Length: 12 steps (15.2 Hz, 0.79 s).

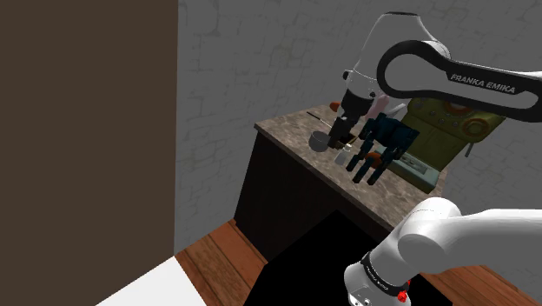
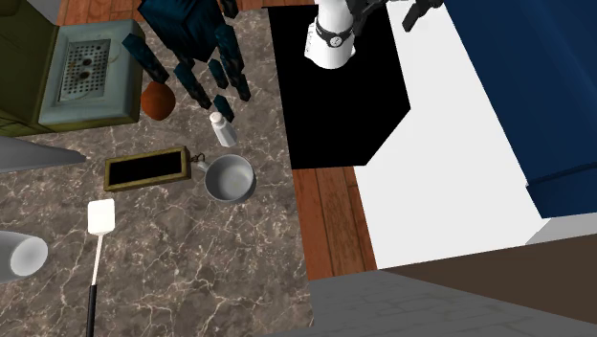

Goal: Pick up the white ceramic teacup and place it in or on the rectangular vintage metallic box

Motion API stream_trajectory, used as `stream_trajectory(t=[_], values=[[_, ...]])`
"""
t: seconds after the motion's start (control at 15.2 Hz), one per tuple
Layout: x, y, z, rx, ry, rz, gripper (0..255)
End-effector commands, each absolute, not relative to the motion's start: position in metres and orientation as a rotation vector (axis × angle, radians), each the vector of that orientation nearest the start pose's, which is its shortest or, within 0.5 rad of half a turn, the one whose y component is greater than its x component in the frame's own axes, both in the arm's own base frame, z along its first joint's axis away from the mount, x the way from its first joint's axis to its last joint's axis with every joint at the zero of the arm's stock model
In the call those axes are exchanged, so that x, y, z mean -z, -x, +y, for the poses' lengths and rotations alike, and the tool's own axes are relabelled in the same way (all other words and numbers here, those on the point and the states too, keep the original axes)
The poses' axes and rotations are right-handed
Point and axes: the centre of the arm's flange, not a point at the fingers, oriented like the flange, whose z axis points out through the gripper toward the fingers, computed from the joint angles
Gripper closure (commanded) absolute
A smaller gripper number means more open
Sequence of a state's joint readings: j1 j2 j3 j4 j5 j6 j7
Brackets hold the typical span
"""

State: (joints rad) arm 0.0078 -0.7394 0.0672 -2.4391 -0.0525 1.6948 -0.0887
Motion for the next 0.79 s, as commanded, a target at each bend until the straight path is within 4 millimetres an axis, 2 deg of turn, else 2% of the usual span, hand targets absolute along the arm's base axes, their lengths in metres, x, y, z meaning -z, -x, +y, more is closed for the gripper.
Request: stream_trajectory(t=[0.0,0.73], values=[[-0.547,-0.326,0.023,-0.013,3.229,-0.247,0],[-0.499,-0.394,-0.106,-0.027,3.170,-0.263,0]])
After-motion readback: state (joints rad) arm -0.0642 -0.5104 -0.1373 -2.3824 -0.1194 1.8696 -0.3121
